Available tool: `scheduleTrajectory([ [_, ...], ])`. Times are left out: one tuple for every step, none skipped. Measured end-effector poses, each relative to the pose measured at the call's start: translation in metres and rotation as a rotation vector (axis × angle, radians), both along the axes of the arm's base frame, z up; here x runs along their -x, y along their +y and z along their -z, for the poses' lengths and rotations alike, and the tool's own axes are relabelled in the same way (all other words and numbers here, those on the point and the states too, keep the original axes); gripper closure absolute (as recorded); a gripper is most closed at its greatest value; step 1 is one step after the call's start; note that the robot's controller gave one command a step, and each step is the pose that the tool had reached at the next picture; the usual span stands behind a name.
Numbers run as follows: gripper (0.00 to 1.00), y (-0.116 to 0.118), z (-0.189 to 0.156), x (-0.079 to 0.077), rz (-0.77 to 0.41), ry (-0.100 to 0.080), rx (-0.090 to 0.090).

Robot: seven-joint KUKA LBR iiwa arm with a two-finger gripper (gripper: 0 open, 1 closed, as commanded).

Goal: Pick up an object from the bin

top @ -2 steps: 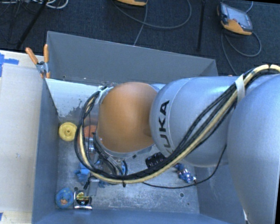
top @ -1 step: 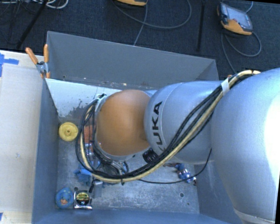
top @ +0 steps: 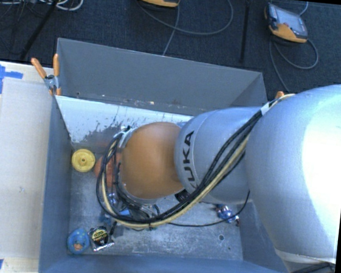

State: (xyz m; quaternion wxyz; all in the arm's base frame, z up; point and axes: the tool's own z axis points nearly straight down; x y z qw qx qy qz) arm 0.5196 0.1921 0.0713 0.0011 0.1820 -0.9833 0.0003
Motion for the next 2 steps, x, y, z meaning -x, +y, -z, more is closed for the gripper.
scheduleTrajectory([
  [1.0, 0.0, 0.0, 0.0, 0.001, -0.001, 0.0],
  [0.0, -0.013, -0.087, 0.005, -0.003, -0.001, -0.001],
])
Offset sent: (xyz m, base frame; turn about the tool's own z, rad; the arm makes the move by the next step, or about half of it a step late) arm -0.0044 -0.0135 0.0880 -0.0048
